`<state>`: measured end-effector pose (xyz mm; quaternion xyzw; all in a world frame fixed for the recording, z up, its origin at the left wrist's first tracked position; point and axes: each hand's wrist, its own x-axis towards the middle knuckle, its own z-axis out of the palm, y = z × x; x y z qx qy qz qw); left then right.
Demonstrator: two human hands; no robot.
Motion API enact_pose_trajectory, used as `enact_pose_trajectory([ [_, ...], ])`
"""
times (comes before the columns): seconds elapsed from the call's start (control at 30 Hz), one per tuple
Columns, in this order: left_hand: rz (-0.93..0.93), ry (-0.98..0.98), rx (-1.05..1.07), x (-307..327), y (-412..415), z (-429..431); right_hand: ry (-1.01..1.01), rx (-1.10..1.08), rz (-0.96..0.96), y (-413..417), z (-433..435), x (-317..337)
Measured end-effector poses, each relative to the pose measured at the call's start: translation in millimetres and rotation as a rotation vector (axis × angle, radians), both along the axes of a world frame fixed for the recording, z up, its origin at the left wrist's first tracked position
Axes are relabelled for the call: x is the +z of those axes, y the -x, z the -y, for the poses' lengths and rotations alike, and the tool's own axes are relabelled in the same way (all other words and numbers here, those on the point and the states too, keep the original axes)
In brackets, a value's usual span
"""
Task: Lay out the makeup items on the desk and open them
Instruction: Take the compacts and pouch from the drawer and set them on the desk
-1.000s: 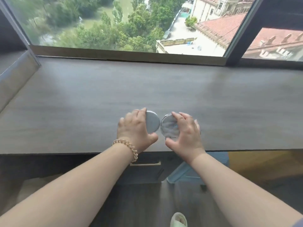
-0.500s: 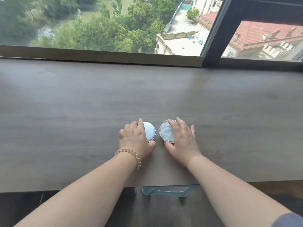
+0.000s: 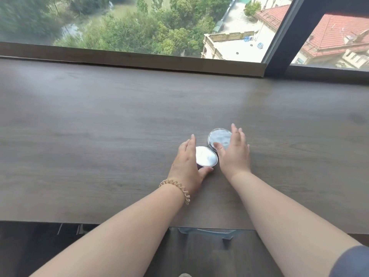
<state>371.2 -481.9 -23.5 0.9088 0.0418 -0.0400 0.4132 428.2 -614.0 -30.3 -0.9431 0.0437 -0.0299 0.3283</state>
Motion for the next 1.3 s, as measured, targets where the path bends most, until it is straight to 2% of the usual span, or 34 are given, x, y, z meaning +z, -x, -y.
enact_pose_trajectory([
  [0.13,-0.028,0.089,-0.043,4.1,3.3,3.1,0.004,-0.045,0.163,20.2,-3.9,4.1],
  [0.33,0.026,-0.039,-0.024,12.6,36.4,-48.1,0.029,0.15,0.28,66.8,-57.3,7.0],
  [0.4,0.084,-0.118,0.065,17.9,55.8,-86.5,0.054,0.282,0.281,85.1,-92.3,9.3],
  [0.53,0.198,-0.32,0.389,29.1,111.1,-183.5,0.111,0.539,0.31,125.3,-171.5,19.3],
  [0.63,0.202,-0.439,0.521,32.8,162.9,-259.6,0.118,0.706,0.326,158.4,-235.0,25.4],
  [0.83,-0.004,-0.574,0.663,16.9,255.1,-388.8,0.266,0.987,0.346,232.8,-370.4,16.3],
  [0.97,-0.348,-0.607,0.569,-24.2,295.1,-466.9,0.364,1.067,0.255,278.6,-460.3,-11.7],
  [1.03,-0.453,-0.614,0.481,-46.4,310.3,-502.5,0.451,1.113,0.19,294.3,-503.7,-32.1],
  [1.17,-0.602,-0.482,0.408,-82.5,325.4,-550.1,0.636,1.062,-0.157,309.6,-557.3,-72.1],
  [1.3,-0.7,-0.342,0.481,-110.1,328.4,-569.2,0.727,1.023,-0.238,312.4,-580.1,-102.1],
])
